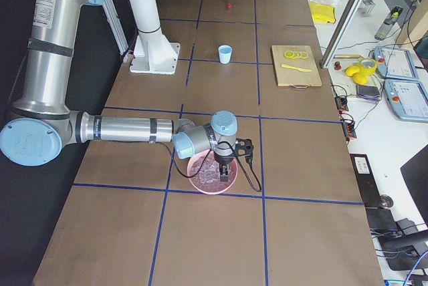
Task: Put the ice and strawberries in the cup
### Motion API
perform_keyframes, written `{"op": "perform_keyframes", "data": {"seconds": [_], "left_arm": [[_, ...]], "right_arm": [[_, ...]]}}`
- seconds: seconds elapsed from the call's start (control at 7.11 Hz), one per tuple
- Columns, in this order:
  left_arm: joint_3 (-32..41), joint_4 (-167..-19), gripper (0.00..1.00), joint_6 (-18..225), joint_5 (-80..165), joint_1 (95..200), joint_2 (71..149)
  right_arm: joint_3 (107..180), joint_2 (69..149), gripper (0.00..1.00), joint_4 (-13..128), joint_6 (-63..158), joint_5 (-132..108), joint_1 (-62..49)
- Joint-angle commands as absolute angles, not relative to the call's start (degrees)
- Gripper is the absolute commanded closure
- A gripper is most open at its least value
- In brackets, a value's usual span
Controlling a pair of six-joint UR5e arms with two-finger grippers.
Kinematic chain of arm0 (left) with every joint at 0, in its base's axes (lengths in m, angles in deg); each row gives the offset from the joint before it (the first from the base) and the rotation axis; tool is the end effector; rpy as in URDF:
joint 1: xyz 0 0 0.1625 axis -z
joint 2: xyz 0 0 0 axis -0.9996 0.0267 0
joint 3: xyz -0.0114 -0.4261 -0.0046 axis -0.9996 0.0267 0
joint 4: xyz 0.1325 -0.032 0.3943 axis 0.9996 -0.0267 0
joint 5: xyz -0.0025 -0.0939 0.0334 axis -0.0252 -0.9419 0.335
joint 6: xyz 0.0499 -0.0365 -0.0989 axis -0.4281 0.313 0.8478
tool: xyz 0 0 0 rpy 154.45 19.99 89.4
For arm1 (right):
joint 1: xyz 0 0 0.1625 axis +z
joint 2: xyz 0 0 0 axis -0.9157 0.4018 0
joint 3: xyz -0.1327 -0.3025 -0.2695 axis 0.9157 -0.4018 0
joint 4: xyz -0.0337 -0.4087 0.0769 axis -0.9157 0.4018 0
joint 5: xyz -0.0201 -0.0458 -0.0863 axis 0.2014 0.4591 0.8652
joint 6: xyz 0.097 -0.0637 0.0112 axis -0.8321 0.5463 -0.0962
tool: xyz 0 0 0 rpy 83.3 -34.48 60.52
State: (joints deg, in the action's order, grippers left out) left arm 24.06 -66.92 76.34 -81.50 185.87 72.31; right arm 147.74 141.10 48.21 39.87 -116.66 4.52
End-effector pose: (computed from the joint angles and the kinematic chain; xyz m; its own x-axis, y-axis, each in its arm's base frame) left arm -0.0836 -0.3562 0.6125 0.5795 0.1865 -0.7933 0.0014 0.9732 0.2298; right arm -0.0826 -0.4265 0.6674 0.7516 -0.0314 0.6588 0.0010 0.9989 0.0465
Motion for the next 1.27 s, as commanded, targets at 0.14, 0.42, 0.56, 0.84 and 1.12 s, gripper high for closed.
{"op": "perform_keyframes", "data": {"seconds": [0.14,0.42,0.56,0.84,1.12], "left_arm": [[24.34,-66.92,0.0,76.37,-81.5,186.03,72.24],[24.43,-66.92,0.0,76.37,-81.59,186.03,72.16],[24.34,-66.83,0.0,76.46,-83.5,186.11,71.72],[23.82,-66.83,0.0,76.55,-85.98,186.03,71.63],[23.64,-66.92,0.0,76.55,-86.07,186.03,71.63]], "right_arm": [[147.2,141.08,0.21,48.2,39.51,-116.65,2.95],[146.59,141.16,0.41,48.11,39.77,-116.56,2.95],[146.59,141.16,0.6,48.11,39.77,-116.56,2.95],[146.59,141.69,1.0,44.97,40.03,-116.65,3.03],[146.85,142.13,1.0,43.28,40.56,-116.73,3.12]]}}
